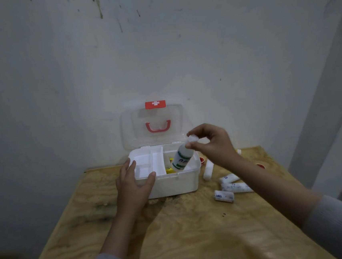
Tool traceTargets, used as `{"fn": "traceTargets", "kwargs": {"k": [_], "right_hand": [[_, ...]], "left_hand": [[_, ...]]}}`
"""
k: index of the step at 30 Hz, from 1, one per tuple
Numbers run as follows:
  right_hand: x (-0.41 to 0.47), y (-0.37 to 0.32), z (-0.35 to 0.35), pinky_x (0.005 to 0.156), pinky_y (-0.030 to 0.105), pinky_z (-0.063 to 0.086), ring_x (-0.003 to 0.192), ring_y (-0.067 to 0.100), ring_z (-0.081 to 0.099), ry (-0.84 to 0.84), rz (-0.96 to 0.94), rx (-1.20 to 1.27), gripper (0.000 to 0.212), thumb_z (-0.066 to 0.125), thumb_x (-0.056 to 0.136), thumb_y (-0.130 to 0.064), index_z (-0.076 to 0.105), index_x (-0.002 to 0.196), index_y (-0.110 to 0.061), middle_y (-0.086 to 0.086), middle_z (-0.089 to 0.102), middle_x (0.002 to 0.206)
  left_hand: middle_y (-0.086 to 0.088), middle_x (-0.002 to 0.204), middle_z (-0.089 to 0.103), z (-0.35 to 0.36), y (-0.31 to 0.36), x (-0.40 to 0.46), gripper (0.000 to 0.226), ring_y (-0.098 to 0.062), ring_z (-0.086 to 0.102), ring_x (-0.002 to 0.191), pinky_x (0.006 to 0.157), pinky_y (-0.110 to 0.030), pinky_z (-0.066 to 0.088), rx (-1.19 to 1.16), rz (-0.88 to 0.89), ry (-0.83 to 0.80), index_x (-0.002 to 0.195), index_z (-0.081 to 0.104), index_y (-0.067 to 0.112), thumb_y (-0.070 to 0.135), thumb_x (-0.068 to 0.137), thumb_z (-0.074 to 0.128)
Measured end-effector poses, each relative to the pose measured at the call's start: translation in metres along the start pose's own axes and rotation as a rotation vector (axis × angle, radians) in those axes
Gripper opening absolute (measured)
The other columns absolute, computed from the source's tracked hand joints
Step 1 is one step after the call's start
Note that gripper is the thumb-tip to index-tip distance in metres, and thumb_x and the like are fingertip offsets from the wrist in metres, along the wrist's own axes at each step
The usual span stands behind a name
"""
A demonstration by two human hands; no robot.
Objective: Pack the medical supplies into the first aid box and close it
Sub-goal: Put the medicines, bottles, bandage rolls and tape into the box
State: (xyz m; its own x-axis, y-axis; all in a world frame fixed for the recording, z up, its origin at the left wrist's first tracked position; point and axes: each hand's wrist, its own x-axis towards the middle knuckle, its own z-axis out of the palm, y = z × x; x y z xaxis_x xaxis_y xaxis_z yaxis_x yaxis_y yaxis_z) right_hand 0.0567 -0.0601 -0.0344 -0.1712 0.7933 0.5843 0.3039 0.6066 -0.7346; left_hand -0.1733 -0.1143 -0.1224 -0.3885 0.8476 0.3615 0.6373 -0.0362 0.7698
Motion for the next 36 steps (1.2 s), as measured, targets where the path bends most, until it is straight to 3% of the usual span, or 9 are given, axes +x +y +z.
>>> {"fn": "traceTargets", "kwargs": {"k": [6, 11, 15, 20, 25, 27, 31, 36], "right_hand": [[-0.007, 0.005, 0.044, 0.07, 0.011, 0.05, 0.08, 0.012, 0.065, -0.154, 0.023, -0.07, 0.024, 0.085, 0.064, -0.016, 0.066, 0.079, -0.014, 0.005, 0.073, 0.088], [-0.006, 0.008, 0.047, 0.068, 0.009, 0.049, 0.076, 0.008, 0.063, -0.241, 0.08, -0.148, 0.024, 0.083, 0.067, -0.017, 0.07, 0.086, -0.01, 0.007, 0.073, 0.091], [-0.008, 0.003, 0.037, 0.074, 0.006, 0.047, 0.087, 0.005, 0.064, -0.378, 0.036, -0.252, 0.025, 0.073, 0.079, -0.022, 0.072, 0.103, -0.012, 0.0, 0.072, 0.102], [-0.009, 0.006, 0.007, 0.084, 0.026, 0.054, 0.096, 0.009, 0.065, -0.366, 0.055, -0.295, 0.021, 0.068, 0.084, -0.022, 0.071, 0.104, -0.016, 0.0, 0.072, 0.105], [-0.014, 0.027, -0.05, 0.077, 0.023, 0.051, 0.088, 0.007, 0.065, -0.303, 0.15, -0.423, 0.017, 0.072, 0.08, -0.019, 0.072, 0.098, -0.018, -0.009, 0.068, 0.092], [-0.021, 0.04, -0.073, 0.076, 0.021, 0.049, 0.092, 0.009, 0.062, -0.368, 0.238, -0.518, 0.022, 0.075, 0.077, -0.021, 0.072, 0.098, -0.022, -0.008, 0.066, 0.096], [-0.044, 0.067, -0.107, 0.084, 0.029, 0.048, 0.102, 0.01, 0.055, -0.592, 0.359, -0.705, 0.03, 0.08, 0.065, -0.031, 0.067, 0.092, -0.035, -0.007, 0.063, 0.11], [-0.064, 0.081, -0.117, 0.092, 0.026, 0.037, 0.109, 0.012, 0.042, -0.65, 0.294, -0.821, 0.038, 0.077, 0.069, -0.038, 0.063, 0.103, -0.031, -0.012, 0.055, 0.121]], "left_hand": [[0.006, 0.153, 0.027, -0.002, 0.002, -0.001, 0.072, -0.023, 0.026, 0.137, 0.102, -0.044, 0.036, 0.021, 0.0, -0.011, 0.139, 0.04, 0.019, 0.049, 0.078, 0.063], [0.006, 0.153, 0.027, -0.003, 0.001, -0.002, 0.072, -0.022, 0.025, 0.137, 0.103, -0.042, 0.035, 0.007, 0.008, -0.01, 0.139, 0.04, 0.018, 0.048, 0.079, 0.064], [0.005, 0.153, 0.027, -0.003, 0.003, -0.002, 0.072, -0.024, 0.026, 0.137, 0.103, -0.045, 0.036, 0.011, 0.009, 0.0, 0.139, 0.04, 0.019, 0.047, 0.078, 0.064], [0.005, 0.153, 0.027, -0.003, 0.003, -0.003, 0.07, -0.023, 0.025, 0.138, 0.104, -0.043, 0.034, -0.003, 0.014, 0.005, 0.139, 0.041, 0.017, 0.045, 0.079, 0.065], [0.003, 0.153, 0.028, -0.003, 0.002, -0.003, 0.07, -0.024, 0.026, 0.137, 0.104, -0.043, 0.035, -0.01, 0.022, 0.009, 0.139, 0.041, 0.016, 0.044, 0.079, 0.066], [0.003, 0.153, 0.028, -0.002, 0.002, -0.003, 0.071, -0.024, 0.026, 0.137, 0.104, -0.045, 0.035, -0.013, 0.02, 0.01, 0.139, 0.041, 0.016, 0.044, 0.079, 0.066], [0.002, 0.153, 0.029, -0.001, 0.002, -0.003, 0.07, -0.025, 0.026, 0.137, 0.104, -0.046, 0.034, -0.02, 0.02, 0.014, 0.139, 0.041, 0.015, 0.041, 0.079, 0.067], [0.001, 0.153, 0.028, -0.001, 0.002, -0.003, 0.069, -0.025, 0.026, 0.138, 0.105, -0.047, 0.034, -0.017, 0.023, 0.013, 0.139, 0.041, 0.016, 0.041, 0.079, 0.066]]}}
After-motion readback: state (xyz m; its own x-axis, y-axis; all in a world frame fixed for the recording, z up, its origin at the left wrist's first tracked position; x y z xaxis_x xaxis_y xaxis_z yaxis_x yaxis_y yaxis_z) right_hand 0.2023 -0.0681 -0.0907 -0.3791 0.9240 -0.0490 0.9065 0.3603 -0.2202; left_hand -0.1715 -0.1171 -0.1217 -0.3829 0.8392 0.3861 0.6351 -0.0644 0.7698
